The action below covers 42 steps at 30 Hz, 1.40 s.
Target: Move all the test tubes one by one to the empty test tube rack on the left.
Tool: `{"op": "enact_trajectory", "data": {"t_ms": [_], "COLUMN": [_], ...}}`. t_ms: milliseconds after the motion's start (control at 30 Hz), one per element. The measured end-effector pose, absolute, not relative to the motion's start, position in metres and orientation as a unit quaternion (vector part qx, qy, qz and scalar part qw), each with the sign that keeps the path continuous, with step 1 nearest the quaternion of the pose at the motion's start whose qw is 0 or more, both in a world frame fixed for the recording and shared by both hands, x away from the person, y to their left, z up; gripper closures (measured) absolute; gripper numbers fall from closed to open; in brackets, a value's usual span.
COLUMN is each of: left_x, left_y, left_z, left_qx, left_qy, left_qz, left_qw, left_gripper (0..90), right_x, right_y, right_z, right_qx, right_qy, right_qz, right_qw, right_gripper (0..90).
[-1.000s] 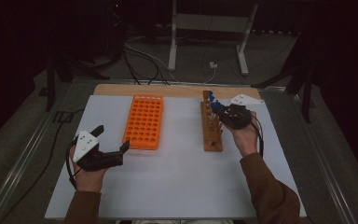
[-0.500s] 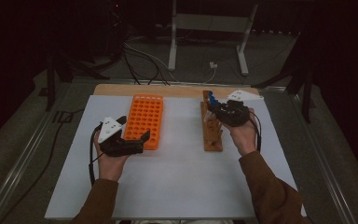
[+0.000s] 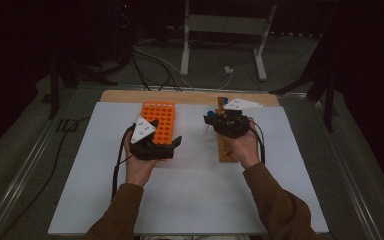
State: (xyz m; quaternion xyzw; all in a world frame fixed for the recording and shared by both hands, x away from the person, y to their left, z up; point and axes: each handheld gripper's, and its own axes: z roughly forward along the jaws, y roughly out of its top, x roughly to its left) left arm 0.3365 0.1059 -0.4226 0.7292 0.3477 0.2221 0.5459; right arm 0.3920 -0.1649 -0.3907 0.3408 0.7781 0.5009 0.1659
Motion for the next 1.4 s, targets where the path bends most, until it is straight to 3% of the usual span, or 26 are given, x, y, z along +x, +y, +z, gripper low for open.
{"op": "enact_trajectory", "data": {"t_ms": [333, 767, 1100, 1267, 1400], "left_x": [0.352, 0.357, 0.358, 0.357, 0.358], "left_y": [0.080, 0.070, 0.069, 0.068, 0.069], "left_z": [-0.434, -0.437, -0.441, -0.442, -0.441], "left_qx": [0.748, 0.754, 0.756, 0.758, 0.755], "left_qy": [0.339, 0.326, 0.326, 0.320, 0.324], "left_qz": [0.191, 0.185, 0.190, 0.187, 0.185], "left_qw": [0.538, 0.539, 0.535, 0.537, 0.539], "left_gripper": [17.5, 60.0, 76.4, 78.0, 78.2], "right_x": [0.388, 0.384, 0.383, 0.382, 0.379], "right_y": [-0.137, -0.120, -0.120, -0.120, -0.124], "right_z": [-0.392, -0.397, -0.398, -0.397, -0.392], "right_qx": [0.327, 0.315, 0.308, 0.298, 0.287], "right_qy": [0.785, 0.793, 0.798, 0.804, 0.801], "right_qz": [0.508, 0.509, 0.507, 0.503, 0.511], "right_qw": [0.137, 0.114, 0.109, 0.113, 0.123], "right_gripper": [76.6, 76.6, 76.6, 75.9, 56.2]}}
